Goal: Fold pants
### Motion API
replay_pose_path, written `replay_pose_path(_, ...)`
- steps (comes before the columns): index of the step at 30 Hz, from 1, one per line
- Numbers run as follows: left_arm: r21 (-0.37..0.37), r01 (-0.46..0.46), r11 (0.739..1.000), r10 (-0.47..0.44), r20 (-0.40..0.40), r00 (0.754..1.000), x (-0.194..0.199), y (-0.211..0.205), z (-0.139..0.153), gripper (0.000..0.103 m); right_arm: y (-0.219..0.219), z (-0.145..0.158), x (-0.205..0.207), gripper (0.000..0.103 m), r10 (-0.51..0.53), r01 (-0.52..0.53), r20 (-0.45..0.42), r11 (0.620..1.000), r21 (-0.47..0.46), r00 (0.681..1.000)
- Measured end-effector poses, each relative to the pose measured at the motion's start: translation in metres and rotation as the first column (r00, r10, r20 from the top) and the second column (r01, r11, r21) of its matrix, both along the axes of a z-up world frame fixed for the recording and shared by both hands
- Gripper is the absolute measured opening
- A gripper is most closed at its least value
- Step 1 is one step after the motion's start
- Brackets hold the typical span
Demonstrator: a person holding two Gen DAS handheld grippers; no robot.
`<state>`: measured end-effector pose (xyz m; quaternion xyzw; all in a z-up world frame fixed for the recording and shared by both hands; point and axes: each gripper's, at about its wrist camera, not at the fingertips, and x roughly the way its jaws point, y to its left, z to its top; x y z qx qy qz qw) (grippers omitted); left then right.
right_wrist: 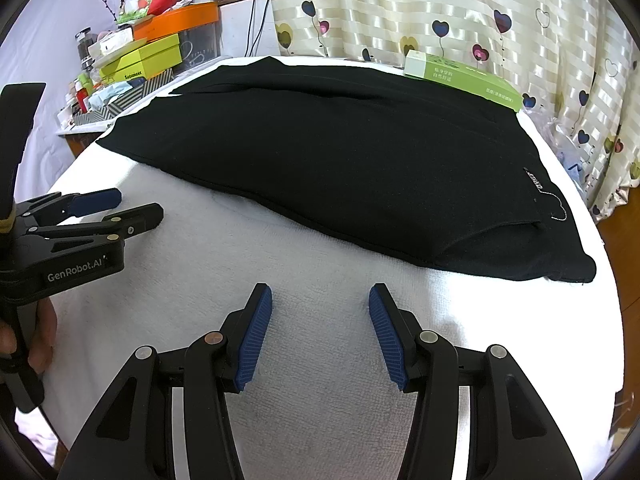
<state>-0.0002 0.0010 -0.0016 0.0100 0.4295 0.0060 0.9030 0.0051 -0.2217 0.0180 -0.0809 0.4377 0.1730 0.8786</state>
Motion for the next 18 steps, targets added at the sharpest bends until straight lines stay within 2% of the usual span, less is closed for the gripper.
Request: replay_pose_path(18, -0.004, 0.0, 1.0, 0.0, -0.001, 1.0, 0.0006, 0.0012, 0.0006, 0.068, 0.0007, 0.0003, 0.0028, 0.053, 0.0, 0.0, 0.001, 1.0, -0.001, 1.0)
